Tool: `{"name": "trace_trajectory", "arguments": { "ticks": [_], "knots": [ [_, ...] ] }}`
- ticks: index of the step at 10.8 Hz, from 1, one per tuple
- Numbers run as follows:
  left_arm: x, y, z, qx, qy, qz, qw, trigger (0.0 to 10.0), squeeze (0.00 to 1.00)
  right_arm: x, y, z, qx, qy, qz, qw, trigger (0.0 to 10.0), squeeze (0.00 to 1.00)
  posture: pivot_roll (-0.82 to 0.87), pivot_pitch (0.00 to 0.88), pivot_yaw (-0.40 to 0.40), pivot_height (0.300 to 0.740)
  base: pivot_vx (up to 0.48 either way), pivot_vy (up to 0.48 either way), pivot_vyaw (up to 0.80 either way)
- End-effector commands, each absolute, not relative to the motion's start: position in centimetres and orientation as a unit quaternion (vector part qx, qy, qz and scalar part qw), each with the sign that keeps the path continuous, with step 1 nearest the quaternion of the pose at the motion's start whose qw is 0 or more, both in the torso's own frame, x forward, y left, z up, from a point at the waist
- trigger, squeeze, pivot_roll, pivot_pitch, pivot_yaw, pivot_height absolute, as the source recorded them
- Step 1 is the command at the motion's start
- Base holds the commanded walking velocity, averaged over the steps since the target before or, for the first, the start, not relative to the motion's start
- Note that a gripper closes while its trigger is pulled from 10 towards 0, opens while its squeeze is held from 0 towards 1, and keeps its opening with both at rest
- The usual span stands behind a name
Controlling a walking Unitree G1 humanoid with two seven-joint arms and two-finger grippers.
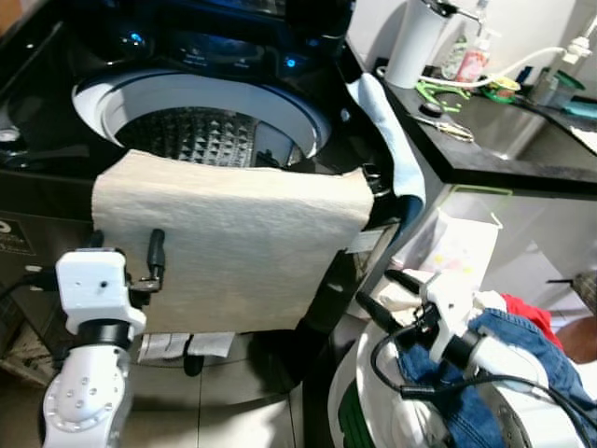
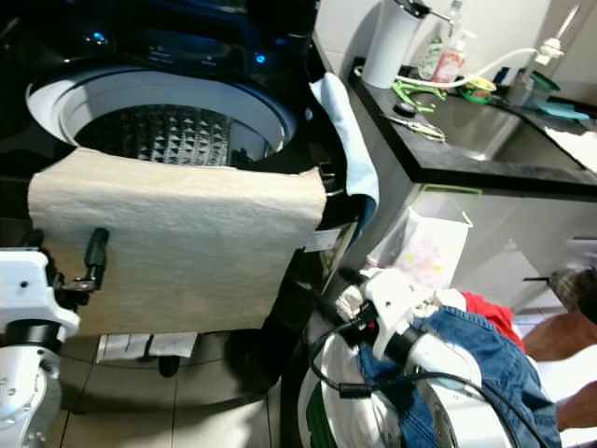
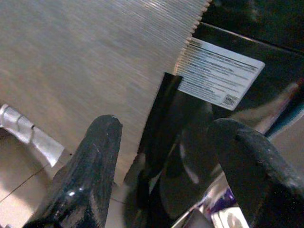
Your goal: Clothes washing
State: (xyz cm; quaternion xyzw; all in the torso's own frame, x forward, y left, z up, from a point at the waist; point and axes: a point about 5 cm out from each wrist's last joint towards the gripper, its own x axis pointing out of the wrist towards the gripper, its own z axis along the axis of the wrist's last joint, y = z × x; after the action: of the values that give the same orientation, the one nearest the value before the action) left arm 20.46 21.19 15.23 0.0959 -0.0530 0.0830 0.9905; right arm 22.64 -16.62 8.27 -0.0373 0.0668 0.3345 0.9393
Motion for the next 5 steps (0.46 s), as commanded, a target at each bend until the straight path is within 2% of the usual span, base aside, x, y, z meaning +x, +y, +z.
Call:
{"name": "trace_trajectory", "arguments": {
  "ticks": [1, 3, 5],
  "knots": [
    [20.7, 21.4, 16.3, 0.099, -0.074, 0.086, 0.989, 10.0, 0.00, 22.5, -17.8, 8.4, -0.025, 0.072, 0.301, 0.951, 10.0, 0.00, 0.21, 0.000, -0.163, 0.740, 0.000, 0.000, 0.00],
    [21.5, 21.7, 16.5, 0.109, -0.072, 0.085, 0.988, 10.0, 0.00, 21.1, -19.1, 7.4, -0.076, 0.056, 0.287, 0.953, 10.0, 0.00, 0.20, 0.000, -0.150, 0.740, 0.000, 0.000, 0.00],
    [21.9, 22.1, 16.4, 0.121, -0.066, 0.084, 0.987, 10.0, 0.00, 20.1, -20.1, 6.4, -0.086, 0.081, 0.263, 0.958, 10.0, 0.00, 0.18, 0.000, -0.137, 0.740, 0.000, 0.000, 0.00]
  ]
}}
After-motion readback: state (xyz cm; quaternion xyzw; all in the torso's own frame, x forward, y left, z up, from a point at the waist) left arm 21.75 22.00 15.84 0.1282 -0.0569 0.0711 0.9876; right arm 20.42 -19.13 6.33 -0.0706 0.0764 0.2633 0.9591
